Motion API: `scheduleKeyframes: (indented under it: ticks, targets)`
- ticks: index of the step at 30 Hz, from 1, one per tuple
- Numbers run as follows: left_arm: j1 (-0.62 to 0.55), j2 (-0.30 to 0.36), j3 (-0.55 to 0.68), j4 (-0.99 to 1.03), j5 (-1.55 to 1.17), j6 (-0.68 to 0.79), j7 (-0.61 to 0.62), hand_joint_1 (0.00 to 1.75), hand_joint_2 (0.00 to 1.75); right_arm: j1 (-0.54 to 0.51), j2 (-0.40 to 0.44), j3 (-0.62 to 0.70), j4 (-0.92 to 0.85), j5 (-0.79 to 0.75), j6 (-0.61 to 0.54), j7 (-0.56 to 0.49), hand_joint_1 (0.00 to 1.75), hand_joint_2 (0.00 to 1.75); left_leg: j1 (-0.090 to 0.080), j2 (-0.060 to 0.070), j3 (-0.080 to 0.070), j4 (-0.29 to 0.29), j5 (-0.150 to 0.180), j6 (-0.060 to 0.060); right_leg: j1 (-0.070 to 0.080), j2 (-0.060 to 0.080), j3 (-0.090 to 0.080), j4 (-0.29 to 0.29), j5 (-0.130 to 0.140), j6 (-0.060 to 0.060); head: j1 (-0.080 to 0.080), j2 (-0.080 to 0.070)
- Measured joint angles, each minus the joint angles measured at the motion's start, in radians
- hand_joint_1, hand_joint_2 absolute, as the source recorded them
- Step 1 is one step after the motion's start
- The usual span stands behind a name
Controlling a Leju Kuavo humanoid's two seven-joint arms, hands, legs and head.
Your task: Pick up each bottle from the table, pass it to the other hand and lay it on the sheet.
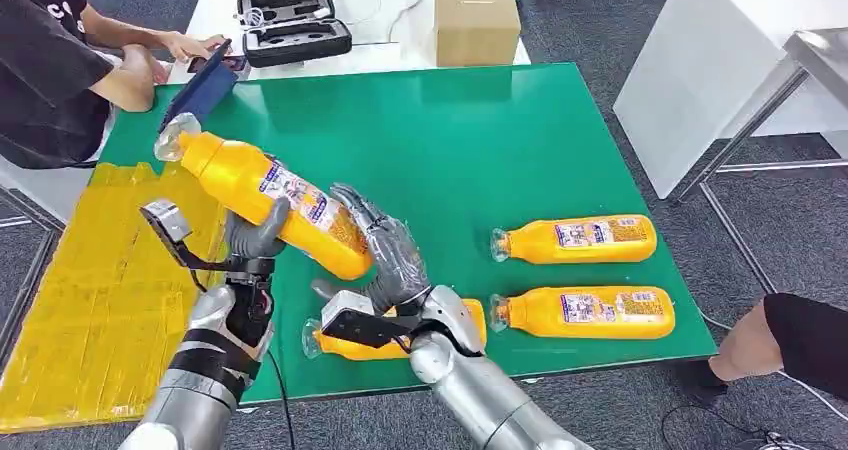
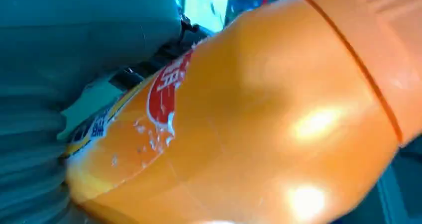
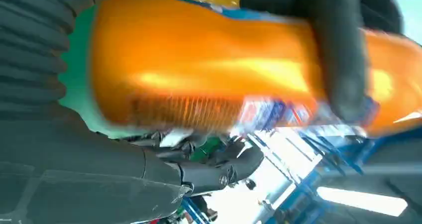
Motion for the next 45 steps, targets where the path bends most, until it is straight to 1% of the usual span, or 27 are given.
scheduleKeyframes:
  ticks: [3,8,9,11,12,15,22,23,25,28,32,35,38,41,43,45]
  targets:
    - [0.021,0.031,0.026,-0.031,-0.061,0.083,-0.023,1.75,1.75,0.049,-0.022,-0.013,-0.126,-0.035,0.038,-0.005,0.0,1.75,0.0,0.002,0.0,0.0,-0.001,-0.001,0.0,0.002,-0.002,0.0,0.0,0.0,-0.001,0.0]
    - [0.05,0.077,0.085,-0.143,-0.164,0.162,-0.014,1.75,1.75,0.131,-0.074,-0.041,-0.333,-0.079,0.102,-0.001,0.0,1.75,0.001,0.001,-0.001,0.0,0.0,-0.001,0.0,0.001,-0.002,0.0,0.0,-0.001,-0.001,0.0]
    - [0.053,0.086,0.094,-0.162,-0.214,0.201,-0.021,1.75,1.75,0.145,-0.082,-0.046,-0.362,-0.093,0.113,-0.003,0.0,1.75,0.001,0.001,-0.001,0.0,0.0,-0.001,0.0,0.001,-0.002,0.0,0.0,-0.001,0.0,0.0]
    - [0.053,0.105,0.102,-0.205,-0.424,0.377,-0.037,1.75,1.75,0.175,-0.103,-0.059,-0.425,-0.122,0.142,-0.013,0.0,1.75,0.001,0.001,-0.002,0.0,0.0,-0.001,0.0,0.001,-0.002,0.0,0.0,-0.001,0.0,0.0]
    - [0.053,0.113,0.103,-0.221,-0.493,0.424,-0.037,1.75,1.75,0.189,-0.111,-0.065,-0.449,-0.127,0.149,-0.016,0.0,1.75,0.001,0.001,-0.002,0.0,-0.001,-0.001,0.0,0.001,-0.002,0.0,0.0,-0.001,0.0,0.0]
    - [0.053,0.132,0.111,-0.255,-0.533,0.453,-0.036,1.75,1.75,0.211,-0.128,-0.074,-0.502,-0.132,0.156,-0.021,0.0,1.75,0.001,0.001,-0.001,0.0,-0.001,-0.001,0.0,0.001,-0.002,0.0,0.0,-0.001,0.0,0.0]
    - [0.053,0.142,0.116,-0.281,-0.564,0.471,-0.036,1.75,1.75,0.225,-0.145,-0.081,-0.553,-0.134,0.16,-0.021,0.0,1.75,0.001,0.001,-0.001,0.0,0.0,-0.001,0.0,0.001,-0.002,0.0,0.0,-0.001,0.0,0.0]
    - [0.052,0.145,0.115,-0.281,-0.626,0.505,-0.025,1.75,1.75,0.227,-0.146,-0.082,-0.557,-0.134,0.163,-0.022,0.0,1.75,0.001,0.001,-0.001,0.0,0.0,-0.001,0.0,0.001,-0.002,0.0,0.0,-0.001,0.0,0.0]
    - [0.037,0.166,0.103,-0.273,-0.823,0.565,0.034,1.75,1.75,0.233,-0.152,-0.085,-0.57,-0.151,0.193,-0.02,0.0,1.75,0.001,0.001,-0.001,0.0,0.0,-0.001,0.0,0.001,-0.003,0.0,0.0,-0.001,0.0,0.0]
    - [-0.029,0.208,0.079,-0.198,-1.132,0.622,0.139,1.75,1.75,0.234,-0.163,-0.095,-0.574,-0.217,0.29,-0.007,0.0,1.75,0.001,0.001,-0.001,0.0,0.0,-0.001,0.0,0.001,-0.002,0.0,0.0,-0.001,0.0,0.0]
    - [-0.136,0.265,0.018,-0.003,-1.508,0.731,0.27,1.75,1.75,0.23,-0.181,-0.117,-0.566,-0.368,0.502,-0.019,0.0,1.75,0.001,0.001,-0.001,0.0,0.001,-0.002,0.0,0.001,-0.002,0.0,0.0,-0.001,0.0,0.0]
    - [-0.203,0.292,-0.027,0.148,-1.649,0.767,0.32,1.75,1.75,0.23,-0.193,-0.139,-0.551,-0.452,0.592,-0.044,0.0,1.75,0.001,0.001,-0.001,0.0,0.001,-0.002,0.0,0.001,-0.002,0.0,0.001,-0.001,0.0,0.0]
    - [-0.239,0.317,-0.072,0.28,-1.755,0.768,0.371,1.75,1.75,0.23,-0.207,-0.159,-0.542,-0.475,0.618,-0.05,0.0,1.75,0.0,0.002,-0.001,0.0,0.001,-0.002,0.0,0.002,-0.002,0.0,0.001,-0.001,0.0,0.0]
    - [-0.249,0.338,-0.112,0.38,-1.817,0.751,0.406,1.75,1.75,0.23,-0.221,-0.173,-0.535,-0.48,0.627,-0.052,0.0,1.75,0.0,0.002,-0.001,0.0,0.001,-0.002,0.0,0.002,-0.002,0.0,0.0,-0.001,0.0,0.0]
    - [-0.252,0.347,-0.127,0.436,-1.832,0.717,0.423,1.75,1.75,0.23,-0.227,-0.177,-0.529,-0.486,0.637,-0.052,0.0,1.75,0.001,0.002,-0.001,0.0,0.0,-0.002,0.0,0.002,-0.003,0.0,0.0,-0.001,0.0,0.0]
    - [-0.257,0.353,-0.137,0.486,-1.84,0.634,0.456,1.75,1.75,0.23,-0.231,-0.18,-0.524,-0.489,0.64,-0.052,0.0,1.75,0.001,0.002,-0.001,0.0,0.0,-0.002,0.0,0.002,-0.003,0.0,0.0,-0.001,0.0,0.0]
